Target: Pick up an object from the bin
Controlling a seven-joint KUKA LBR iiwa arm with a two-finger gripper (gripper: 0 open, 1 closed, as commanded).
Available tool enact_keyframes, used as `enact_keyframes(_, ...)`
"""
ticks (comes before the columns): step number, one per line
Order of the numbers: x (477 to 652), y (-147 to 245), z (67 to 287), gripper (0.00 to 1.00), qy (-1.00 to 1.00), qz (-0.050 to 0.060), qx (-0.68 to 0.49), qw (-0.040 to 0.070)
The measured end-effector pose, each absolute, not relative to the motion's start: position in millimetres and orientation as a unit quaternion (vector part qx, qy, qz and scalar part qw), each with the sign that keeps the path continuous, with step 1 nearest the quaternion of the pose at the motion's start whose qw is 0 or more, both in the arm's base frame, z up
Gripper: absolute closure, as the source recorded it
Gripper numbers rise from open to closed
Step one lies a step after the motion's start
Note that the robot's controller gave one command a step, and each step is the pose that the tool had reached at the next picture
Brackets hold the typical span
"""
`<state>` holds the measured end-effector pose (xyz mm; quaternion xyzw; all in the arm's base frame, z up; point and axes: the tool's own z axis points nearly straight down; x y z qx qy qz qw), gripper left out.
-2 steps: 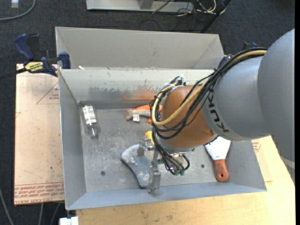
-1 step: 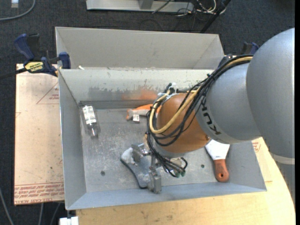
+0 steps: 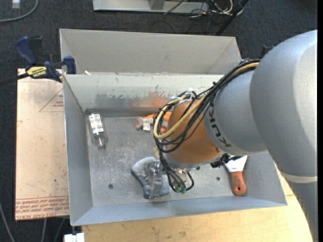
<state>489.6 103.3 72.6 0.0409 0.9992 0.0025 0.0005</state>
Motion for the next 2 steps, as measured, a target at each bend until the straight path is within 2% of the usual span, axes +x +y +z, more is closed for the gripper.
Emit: enact_keyframes(2,488.2,103.0,76.5,1.00,0.999,0.002,0.041,-0.002)
